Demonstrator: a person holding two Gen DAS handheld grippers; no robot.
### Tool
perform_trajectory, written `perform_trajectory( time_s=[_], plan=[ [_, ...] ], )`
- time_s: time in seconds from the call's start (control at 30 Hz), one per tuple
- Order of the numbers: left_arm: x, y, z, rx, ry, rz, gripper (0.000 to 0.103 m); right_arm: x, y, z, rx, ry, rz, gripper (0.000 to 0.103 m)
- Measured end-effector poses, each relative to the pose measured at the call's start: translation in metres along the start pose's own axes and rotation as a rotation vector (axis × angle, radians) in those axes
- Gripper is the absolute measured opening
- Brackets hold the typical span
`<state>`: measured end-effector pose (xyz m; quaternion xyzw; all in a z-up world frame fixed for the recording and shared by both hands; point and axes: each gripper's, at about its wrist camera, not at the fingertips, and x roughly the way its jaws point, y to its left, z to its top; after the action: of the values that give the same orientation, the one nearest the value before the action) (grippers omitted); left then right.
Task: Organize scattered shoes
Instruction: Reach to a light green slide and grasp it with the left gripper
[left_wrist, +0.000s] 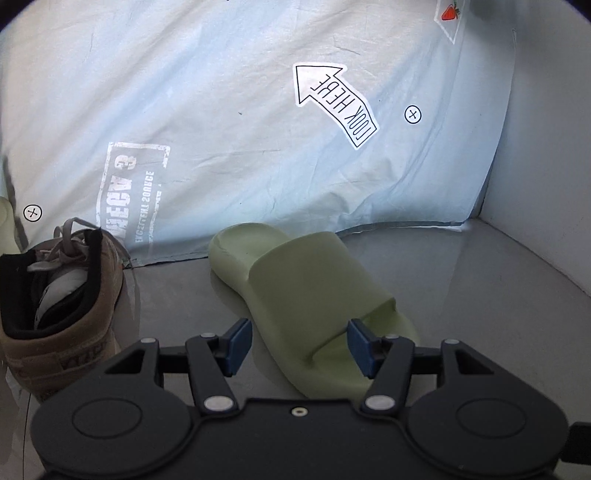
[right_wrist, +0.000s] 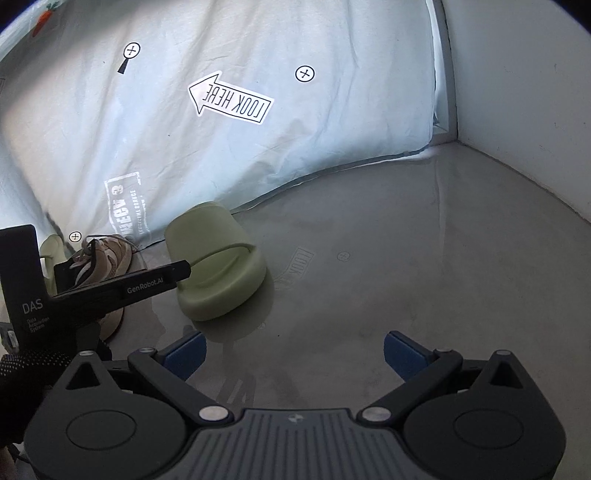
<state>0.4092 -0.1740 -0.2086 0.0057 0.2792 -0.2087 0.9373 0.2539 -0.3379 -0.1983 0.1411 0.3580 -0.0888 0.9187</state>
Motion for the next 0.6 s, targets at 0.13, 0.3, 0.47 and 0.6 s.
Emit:
perform_trajectory(
  time_s=[0.13,0.3,0.47,0.6],
  plan=[
    [-0.002,-0.007,-0.003,0.014,0.031,-0.021,0.058,0.007,0.004,0.001,-0.02,0.0,0.003,0.102],
    [0.012,-0.017,-0.006,0.054,0.032,0.053,0.058,0.006,0.004,-0.002,-0.012,0.006,0.002,0.102],
    [0.035,-0.012,0.002,0.037,0.072,0.031,0.044,0.003,0.003,-0.006,-0.017,0.014,-0.003,0.102],
    [0.032,-0.009,0.004,0.042,0.103,0.012,0.04,-0.001,0.001,-0.008,-0.018,0.012,-0.009,0.102]
  ],
)
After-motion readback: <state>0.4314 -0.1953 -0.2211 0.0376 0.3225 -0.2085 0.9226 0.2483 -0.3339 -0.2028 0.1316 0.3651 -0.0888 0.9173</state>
